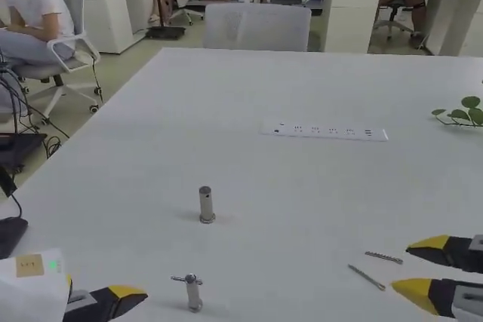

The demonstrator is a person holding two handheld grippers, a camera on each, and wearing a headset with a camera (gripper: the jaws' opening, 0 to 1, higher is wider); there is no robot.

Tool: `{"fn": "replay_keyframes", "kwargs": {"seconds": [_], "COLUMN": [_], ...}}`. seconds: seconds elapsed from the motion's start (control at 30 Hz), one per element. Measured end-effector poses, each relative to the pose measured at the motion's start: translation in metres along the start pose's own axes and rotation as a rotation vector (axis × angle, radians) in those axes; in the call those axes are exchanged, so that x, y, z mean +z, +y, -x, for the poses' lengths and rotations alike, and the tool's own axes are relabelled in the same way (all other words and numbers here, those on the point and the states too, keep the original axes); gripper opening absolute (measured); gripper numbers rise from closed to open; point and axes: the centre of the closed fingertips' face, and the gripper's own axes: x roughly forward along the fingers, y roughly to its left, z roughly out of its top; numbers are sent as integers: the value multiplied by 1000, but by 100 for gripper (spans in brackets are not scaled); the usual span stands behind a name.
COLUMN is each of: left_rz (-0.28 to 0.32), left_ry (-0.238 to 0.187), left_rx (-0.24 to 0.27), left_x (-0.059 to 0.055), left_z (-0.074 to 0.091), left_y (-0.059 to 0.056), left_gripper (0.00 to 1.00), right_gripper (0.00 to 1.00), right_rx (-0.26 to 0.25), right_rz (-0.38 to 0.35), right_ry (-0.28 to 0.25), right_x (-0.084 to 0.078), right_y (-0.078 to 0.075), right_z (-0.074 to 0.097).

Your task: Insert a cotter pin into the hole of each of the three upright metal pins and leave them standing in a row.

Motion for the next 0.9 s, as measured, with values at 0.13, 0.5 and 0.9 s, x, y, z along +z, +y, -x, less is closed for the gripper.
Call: {"fn": "replay_keyframes", "kwargs": {"seconds": [0.13, 0.5, 0.9], "left_rz": [-2, 3, 15], "left_ry": [2, 11, 18], "left_rx": [6, 18, 26], "left_x": [1, 2, -1], "left_z": [1, 1, 2], "left_y": [0, -1, 0], "left_gripper": [94, 93, 93], "right_gripper": [31, 31, 30], "right_rx": [14, 71, 135], "right_rz": [14, 40, 66], "right_ry": [8, 75, 151], "right_x": [2, -6, -20], "right_y": [-5, -21, -26], "right_z": [-3, -20, -39]}}
